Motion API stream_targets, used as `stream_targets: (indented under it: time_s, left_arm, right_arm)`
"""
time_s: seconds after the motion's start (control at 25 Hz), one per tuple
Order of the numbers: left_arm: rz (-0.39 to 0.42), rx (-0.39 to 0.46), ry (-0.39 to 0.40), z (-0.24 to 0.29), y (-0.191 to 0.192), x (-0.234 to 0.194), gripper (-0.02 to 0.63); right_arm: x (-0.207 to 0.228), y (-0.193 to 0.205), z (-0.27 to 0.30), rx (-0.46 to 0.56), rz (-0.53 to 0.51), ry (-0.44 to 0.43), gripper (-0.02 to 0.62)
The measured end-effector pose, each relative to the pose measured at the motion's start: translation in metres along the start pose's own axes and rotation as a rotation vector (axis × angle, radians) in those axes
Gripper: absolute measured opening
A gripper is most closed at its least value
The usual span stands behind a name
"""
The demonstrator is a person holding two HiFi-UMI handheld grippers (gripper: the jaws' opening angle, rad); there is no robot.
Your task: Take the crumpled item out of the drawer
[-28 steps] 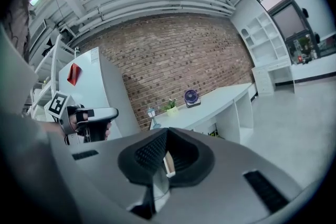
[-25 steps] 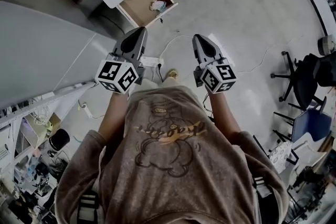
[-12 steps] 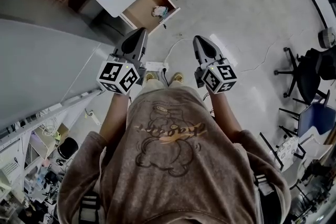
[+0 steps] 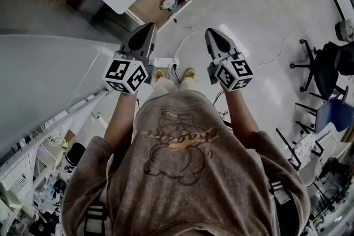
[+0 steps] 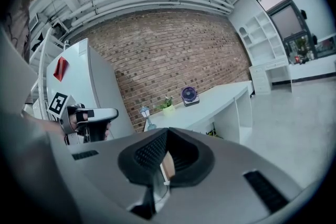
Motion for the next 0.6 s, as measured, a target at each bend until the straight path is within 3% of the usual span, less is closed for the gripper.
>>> stream_targets:
  time_s: [0.6]
  left_arm:
    - [-0.041, -0.074, 0.020, 0.048, 0.047, -0.052, 0.008]
  right_arm:
    - [0.029, 0.036, 0.051, -0.065, 0.017, 0.018, -0.003]
Point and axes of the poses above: the fingertips, and each gripper's own axes: z forward along the fingers, x to its right, y out of its underside, the point moved 8 cm from there along -z, backward along the fingers, and after that the axes turned 1 degree about -z, right-handed, at the moved point
